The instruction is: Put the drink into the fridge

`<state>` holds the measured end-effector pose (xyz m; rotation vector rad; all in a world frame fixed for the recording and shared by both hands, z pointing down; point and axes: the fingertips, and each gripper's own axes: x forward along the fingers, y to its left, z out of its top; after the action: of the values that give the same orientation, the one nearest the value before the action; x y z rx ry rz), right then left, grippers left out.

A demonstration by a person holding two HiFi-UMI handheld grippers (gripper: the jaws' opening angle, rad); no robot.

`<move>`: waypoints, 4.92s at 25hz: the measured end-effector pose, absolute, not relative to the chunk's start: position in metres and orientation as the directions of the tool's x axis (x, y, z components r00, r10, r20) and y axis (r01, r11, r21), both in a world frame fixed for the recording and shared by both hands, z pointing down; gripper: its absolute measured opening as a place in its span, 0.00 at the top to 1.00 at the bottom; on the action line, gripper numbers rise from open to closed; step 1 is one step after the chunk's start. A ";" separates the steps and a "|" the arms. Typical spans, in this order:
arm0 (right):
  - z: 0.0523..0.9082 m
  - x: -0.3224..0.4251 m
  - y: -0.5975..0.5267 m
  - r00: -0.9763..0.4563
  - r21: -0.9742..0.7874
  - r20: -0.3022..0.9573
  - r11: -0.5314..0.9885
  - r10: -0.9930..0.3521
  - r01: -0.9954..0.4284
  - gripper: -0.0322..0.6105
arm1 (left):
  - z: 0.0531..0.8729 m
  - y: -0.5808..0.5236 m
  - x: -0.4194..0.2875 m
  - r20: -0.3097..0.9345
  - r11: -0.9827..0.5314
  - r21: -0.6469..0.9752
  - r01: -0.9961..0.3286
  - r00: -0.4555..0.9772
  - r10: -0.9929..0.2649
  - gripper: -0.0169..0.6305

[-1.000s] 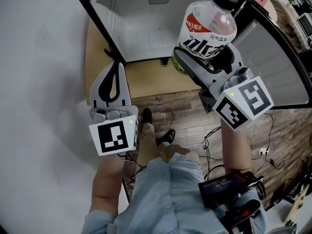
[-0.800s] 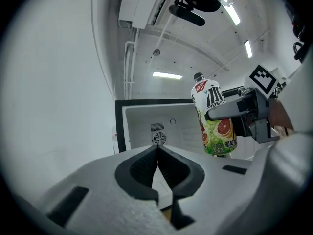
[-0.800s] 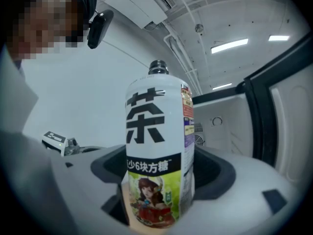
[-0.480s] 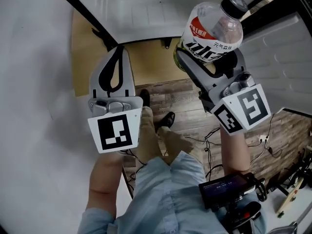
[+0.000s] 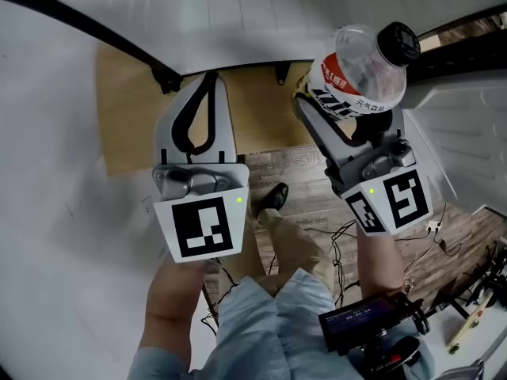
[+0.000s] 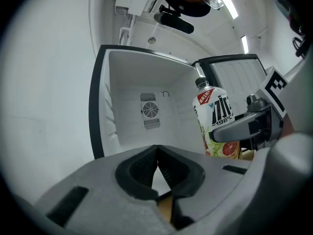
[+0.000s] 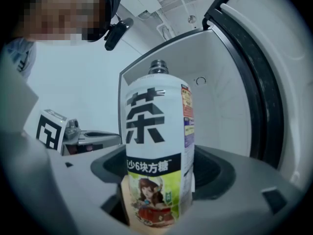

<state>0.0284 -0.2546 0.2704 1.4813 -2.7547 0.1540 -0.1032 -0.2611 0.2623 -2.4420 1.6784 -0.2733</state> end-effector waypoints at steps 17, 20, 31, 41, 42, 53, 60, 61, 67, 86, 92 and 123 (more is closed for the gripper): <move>0.267 0.030 -0.248 -0.527 -0.081 0.076 0.522 -0.846 -0.849 0.35 | 0.260 -0.262 -0.091 0.048 -0.343 -0.261 -0.902 0.343 -0.938 0.96; 0.265 0.031 -0.246 -0.529 -0.080 0.066 0.524 -0.846 -0.848 0.35 | 0.267 -0.255 -0.090 0.061 -0.337 -0.252 -0.907 0.333 -0.941 0.96; 0.254 0.032 -0.220 -0.527 -0.048 0.014 0.525 -0.850 -0.849 0.34 | 0.277 -0.198 -0.075 0.056 -0.347 -0.213 -0.913 0.343 -0.937 0.96; 0.259 0.030 -0.257 -0.508 -0.032 -0.003 0.508 -0.861 -0.861 0.34 | 0.282 -0.205 -0.065 0.048 -0.374 -0.209 -0.904 0.373 -0.927 0.96; 0.261 0.030 -0.259 -0.507 -0.034 -0.004 0.506 -0.862 -0.862 0.34 | 0.283 -0.204 -0.064 0.048 -0.377 -0.208 -0.903 0.375 -0.926 0.96; 0.275 0.021 -0.294 -0.491 -0.035 -0.009 0.491 -0.871 -0.871 0.34 | 0.296 -0.212 -0.068 0.073 -0.395 -0.195 -0.898 0.389 -0.918 0.96; 0.274 0.019 -0.316 -0.486 -0.022 -0.027 0.487 -0.873 -0.873 0.34 | 0.297 -0.214 -0.073 0.075 -0.382 -0.193 -0.904 0.375 -0.924 0.96; 0.274 0.018 -0.318 -0.487 -0.020 -0.027 0.488 -0.873 -0.873 0.34 | 0.298 -0.214 -0.073 0.076 -0.380 -0.192 -0.905 0.372 -0.925 0.96; 0.273 0.020 -0.326 -0.491 -0.014 -0.051 0.493 -0.869 -0.870 0.33 | 0.297 -0.214 -0.073 0.074 -0.375 -0.197 -0.906 0.368 -0.927 0.96; 0.274 0.042 -0.296 -0.495 -0.045 -0.027 0.495 -0.869 -0.868 0.18 | 0.284 -0.193 -0.050 0.064 -0.394 -0.203 -0.897 0.389 -0.919 0.96; 0.275 0.055 -0.254 -0.475 -0.053 -0.024 0.476 -0.880 -0.878 0.24 | 0.274 -0.169 -0.041 0.065 -0.405 -0.216 -0.888 0.401 -0.914 0.96; 0.076 0.103 -0.008 -0.432 0.043 -0.149 0.431 -0.889 -0.901 0.93 | 0.073 -0.008 -0.016 -0.084 -0.305 -0.281 -0.910 0.340 -0.937 0.96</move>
<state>0.1025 -0.0077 0.0759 1.7228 -2.7435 -0.1887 -0.0156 -0.0077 0.0727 -2.3292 1.6539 -0.1370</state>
